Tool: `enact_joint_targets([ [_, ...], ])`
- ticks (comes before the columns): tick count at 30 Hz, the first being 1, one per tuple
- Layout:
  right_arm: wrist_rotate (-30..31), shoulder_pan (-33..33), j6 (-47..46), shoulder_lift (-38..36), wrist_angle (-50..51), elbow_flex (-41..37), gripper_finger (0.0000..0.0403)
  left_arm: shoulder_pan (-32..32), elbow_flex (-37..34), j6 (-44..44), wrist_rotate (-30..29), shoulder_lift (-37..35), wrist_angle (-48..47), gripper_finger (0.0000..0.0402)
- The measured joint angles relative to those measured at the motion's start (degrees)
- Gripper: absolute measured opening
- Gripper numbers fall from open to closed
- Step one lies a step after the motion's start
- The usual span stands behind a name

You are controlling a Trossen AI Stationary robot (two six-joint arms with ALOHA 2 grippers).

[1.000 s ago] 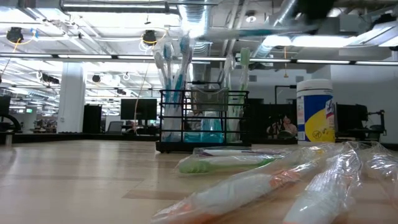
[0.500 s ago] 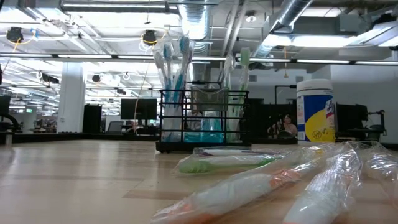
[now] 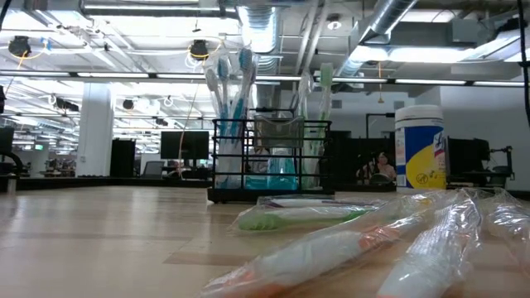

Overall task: Pick & Place toothbrushing station
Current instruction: Put the blue toothbrush into the black wire organizer

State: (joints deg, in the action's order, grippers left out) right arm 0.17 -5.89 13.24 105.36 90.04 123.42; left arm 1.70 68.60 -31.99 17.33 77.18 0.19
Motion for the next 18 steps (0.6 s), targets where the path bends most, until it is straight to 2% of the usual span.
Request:
enact_joint_targets([
  [4,2.8,0.2,-0.2,0.1,-0.5,0.0,0.0,2.3,-0.1,1.6,1.8,0.1,-11.0,0.0172],
  [7,2.7,0.3,-1.1,0.0,0.1,1.6,0.0,3.4,-0.1,4.7,2.2,0.2,-16.8,0.0172],
  [12,3.0,0.5,-1.5,0.0,-0.2,7.1,0.0,5.8,-0.1,5.1,6.6,0.1,-16.4,0.0172],
  [18,2.9,1.7,-0.8,1.9,-0.1,11.0,0.0,6.0,-0.1,5.2,8.7,0.1,-13.1,0.0172],
])
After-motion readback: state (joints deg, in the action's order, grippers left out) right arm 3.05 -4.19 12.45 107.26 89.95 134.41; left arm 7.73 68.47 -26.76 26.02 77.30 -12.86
